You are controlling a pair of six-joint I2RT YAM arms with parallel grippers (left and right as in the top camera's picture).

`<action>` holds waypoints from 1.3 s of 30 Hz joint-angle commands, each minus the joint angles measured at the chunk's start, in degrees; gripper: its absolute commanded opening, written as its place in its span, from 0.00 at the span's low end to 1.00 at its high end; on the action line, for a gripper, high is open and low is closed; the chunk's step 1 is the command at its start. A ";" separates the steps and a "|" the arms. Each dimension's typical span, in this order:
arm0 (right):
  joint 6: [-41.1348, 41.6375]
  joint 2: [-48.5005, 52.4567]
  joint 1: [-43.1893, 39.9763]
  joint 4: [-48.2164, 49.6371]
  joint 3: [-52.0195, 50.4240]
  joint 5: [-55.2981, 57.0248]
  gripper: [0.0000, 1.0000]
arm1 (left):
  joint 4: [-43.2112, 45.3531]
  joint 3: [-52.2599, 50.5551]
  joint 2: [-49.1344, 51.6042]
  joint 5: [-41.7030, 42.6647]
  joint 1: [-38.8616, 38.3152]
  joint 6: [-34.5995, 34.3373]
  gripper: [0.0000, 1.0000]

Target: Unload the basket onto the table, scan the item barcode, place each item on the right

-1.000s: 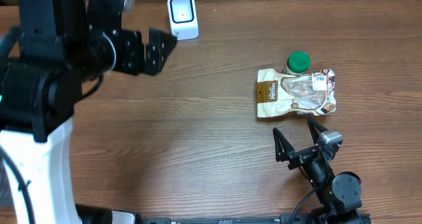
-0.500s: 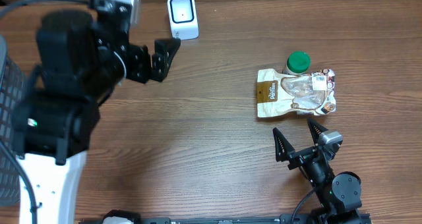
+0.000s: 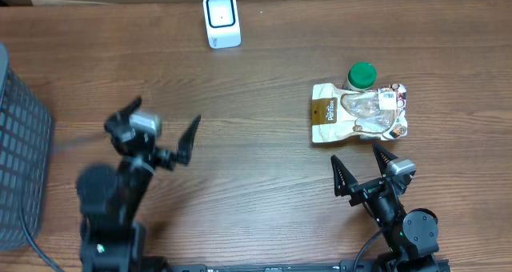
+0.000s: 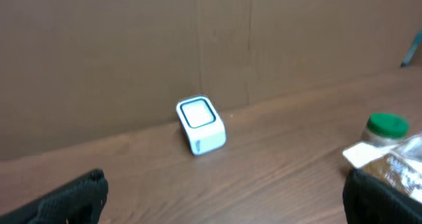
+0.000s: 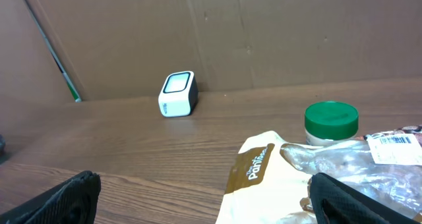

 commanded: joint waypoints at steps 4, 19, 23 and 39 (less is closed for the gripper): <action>-0.09 -0.68 0.28 0.22 -0.63 -0.42 1.00 | 4.87 -16.41 -16.06 4.70 0.96 10.86 1.00; -0.09 -0.68 0.28 0.22 -0.63 -0.42 1.00 | 0.48 -29.40 -33.33 4.07 0.96 20.41 0.99; -0.09 -0.68 0.28 0.22 -0.63 -0.42 1.00 | -3.06 -29.40 -35.21 3.82 0.96 19.85 1.00; -0.09 -0.68 0.28 0.22 -0.63 -0.42 1.00 | -2.93 -29.40 -35.15 3.93 0.94 19.71 0.99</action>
